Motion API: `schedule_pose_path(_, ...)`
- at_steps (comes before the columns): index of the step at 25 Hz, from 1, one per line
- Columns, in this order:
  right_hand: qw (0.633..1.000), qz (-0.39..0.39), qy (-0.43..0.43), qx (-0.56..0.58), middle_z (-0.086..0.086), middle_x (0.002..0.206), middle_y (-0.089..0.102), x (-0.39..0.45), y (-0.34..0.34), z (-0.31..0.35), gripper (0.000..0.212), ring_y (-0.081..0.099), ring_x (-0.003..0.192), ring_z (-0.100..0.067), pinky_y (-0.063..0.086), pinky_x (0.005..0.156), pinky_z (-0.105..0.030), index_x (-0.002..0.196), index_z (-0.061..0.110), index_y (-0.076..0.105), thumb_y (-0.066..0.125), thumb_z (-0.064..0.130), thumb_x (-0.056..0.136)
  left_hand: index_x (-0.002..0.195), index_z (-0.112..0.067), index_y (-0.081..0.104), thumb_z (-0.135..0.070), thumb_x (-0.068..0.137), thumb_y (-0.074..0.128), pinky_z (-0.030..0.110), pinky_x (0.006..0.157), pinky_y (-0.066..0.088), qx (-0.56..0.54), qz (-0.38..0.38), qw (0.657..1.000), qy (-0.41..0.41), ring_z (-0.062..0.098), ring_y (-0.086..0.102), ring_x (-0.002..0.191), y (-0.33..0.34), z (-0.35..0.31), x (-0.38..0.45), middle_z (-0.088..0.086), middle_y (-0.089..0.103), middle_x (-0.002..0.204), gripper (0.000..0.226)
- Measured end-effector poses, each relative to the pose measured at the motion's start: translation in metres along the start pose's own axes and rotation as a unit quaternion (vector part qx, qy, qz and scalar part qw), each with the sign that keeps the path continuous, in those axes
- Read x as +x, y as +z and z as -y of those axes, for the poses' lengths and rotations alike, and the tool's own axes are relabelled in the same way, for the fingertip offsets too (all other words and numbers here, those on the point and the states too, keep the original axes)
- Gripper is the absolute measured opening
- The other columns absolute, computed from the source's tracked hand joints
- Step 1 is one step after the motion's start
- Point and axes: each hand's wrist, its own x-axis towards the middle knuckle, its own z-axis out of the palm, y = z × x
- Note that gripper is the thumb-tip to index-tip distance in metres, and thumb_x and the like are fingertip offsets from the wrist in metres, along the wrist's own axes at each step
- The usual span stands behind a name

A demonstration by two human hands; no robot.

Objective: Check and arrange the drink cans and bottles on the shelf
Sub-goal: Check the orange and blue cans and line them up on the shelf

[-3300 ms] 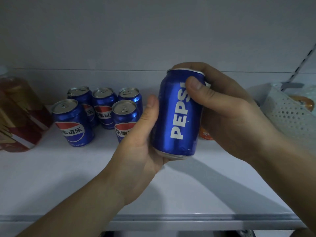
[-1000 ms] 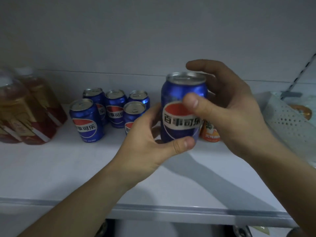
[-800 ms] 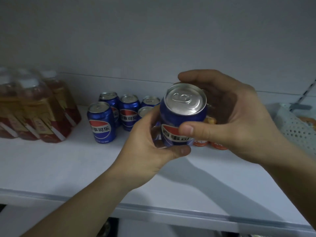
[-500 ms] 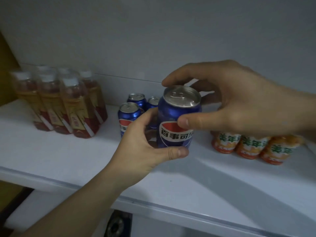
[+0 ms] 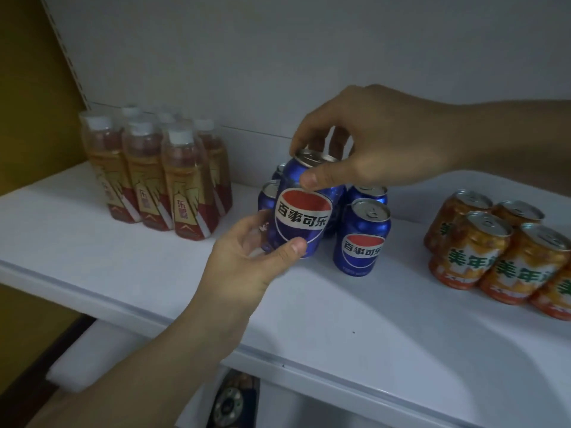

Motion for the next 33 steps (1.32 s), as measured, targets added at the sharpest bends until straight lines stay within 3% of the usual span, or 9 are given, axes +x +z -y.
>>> schedule_pose_path(3, 0.999, 0.001, 0.039, -0.011, 0.014, 0.105, 0.067, 0.004, 0.017, -0.017, 0.046, 0.057, 0.084, 0.006, 0.038, 0.065, -0.013, 0.120, 0.032, 0.069, 0.068, 0.059, 0.083, 0.121, -0.010, 0.064, -0.004, 0.088, 0.069, 0.034, 0.089, 0.056, -0.105, -0.012, 0.988, -0.113, 0.025, 0.075, 0.102, 0.003, 0.012, 0.001, 0.012, 0.076, 0.111, 0.033)
schedule_pose_path(7, 0.996, 0.026, 0.083, -0.009, 0.007, 0.116, 0.067, 0.008, 0.035, -0.032, 0.049, 0.059, 0.083, -0.002, 0.040, 0.064, -0.014, 0.126, 0.029, 0.067, 0.071, 0.055, 0.085, 0.115, -0.005, 0.065, 0.005, 0.092, 0.060, 0.038, 0.096, 0.054, -0.135, -0.031, 0.974, -0.177, 0.028, 0.074, 0.103, 0.015, 0.018, 0.006, 0.013, 0.077, 0.106, 0.026)
schedule_pose_path(10, 0.995, 0.035, 0.090, -0.007, 0.005, 0.120, 0.065, 0.014, 0.048, -0.041, 0.052, 0.058, 0.087, -0.009, 0.040, 0.064, -0.013, 0.130, 0.027, 0.064, 0.075, 0.051, 0.086, 0.104, -0.011, 0.067, 0.010, 0.092, 0.055, 0.037, 0.100, 0.050, -0.101, -0.036, 0.977, -0.183, 0.025, 0.071, 0.107, 0.023, 0.020, 0.012, 0.003, 0.077, 0.098, 0.027)
schedule_pose_path(13, 0.994, 0.029, 0.104, 0.004, 0.006, 0.116, 0.063, 0.021, 0.062, -0.047, 0.055, 0.059, 0.091, -0.013, 0.040, 0.063, -0.014, 0.128, 0.027, 0.062, 0.080, 0.050, 0.082, 0.121, -0.011, 0.060, 0.011, 0.091, 0.058, 0.040, 0.107, 0.046, -0.076, -0.033, 0.979, -0.186, 0.024, 0.065, 0.116, 0.027, 0.026, 0.014, -0.002, 0.070, 0.106, 0.037)
schedule_pose_path(15, 0.993, 0.022, 0.113, 0.013, 0.007, 0.113, 0.063, 0.023, 0.070, -0.052, 0.054, 0.059, 0.091, -0.014, 0.040, 0.063, -0.015, 0.125, 0.028, 0.062, 0.082, 0.051, 0.080, 0.107, -0.014, 0.063, 0.011, 0.090, 0.058, 0.039, 0.107, 0.046, -0.068, -0.033, 0.979, -0.188, 0.025, 0.065, 0.117, 0.029, 0.028, 0.014, -0.003, 0.070, 0.102, 0.030)
schedule_pose_path(18, 0.993, 0.021, 0.109, 0.027, 0.005, 0.115, 0.066, 0.024, 0.076, -0.056, 0.051, 0.061, 0.093, -0.015, 0.041, 0.064, -0.016, 0.118, 0.029, 0.064, 0.085, 0.050, 0.077, 0.091, -0.018, 0.063, 0.011, 0.090, 0.058, 0.036, 0.102, 0.049, -0.054, -0.043, 0.979, -0.190, 0.029, 0.065, 0.118, 0.031, 0.031, 0.016, 0.001, 0.071, 0.100, 0.030)
schedule_pose_path(25, 0.993, 0.031, 0.108, 0.041, 0.005, 0.115, 0.068, 0.024, 0.073, -0.058, 0.046, 0.064, 0.093, -0.014, 0.045, 0.066, -0.019, 0.108, 0.030, 0.065, 0.089, 0.047, 0.073, 0.096, -0.018, 0.064, 0.008, 0.088, 0.061, 0.033, 0.098, 0.051, -0.037, -0.051, 0.982, -0.178, 0.026, 0.066, 0.115, 0.033, 0.036, 0.020, 0.006, 0.072, 0.111, 0.027)
schedule_pose_path(28, 0.993, 0.016, 0.111, 0.032, 0.006, 0.113, 0.065, 0.021, 0.076, -0.057, 0.045, 0.060, 0.092, -0.014, 0.043, 0.066, -0.018, 0.108, 0.028, 0.066, 0.086, 0.051, 0.075, 0.108, -0.015, 0.061, 0.007, 0.089, 0.061, 0.035, 0.098, 0.051, -0.043, -0.058, 0.982, -0.177, 0.026, 0.067, 0.114, 0.033, 0.037, 0.021, 0.008, 0.070, 0.117, 0.030)
schedule_pose_path(33, 0.993, -0.002, 0.108, 0.036, 0.004, 0.111, 0.066, 0.018, 0.080, -0.057, 0.048, 0.061, 0.093, -0.015, 0.044, 0.066, -0.017, 0.108, 0.023, 0.066, 0.083, 0.054, 0.076, 0.092, -0.018, 0.065, 0.007, 0.089, 0.059, 0.035, 0.098, 0.052, -0.025, -0.052, 0.984, -0.168, 0.029, 0.066, 0.115, 0.036, 0.034, 0.018, 0.010, 0.073, 0.110, 0.026)
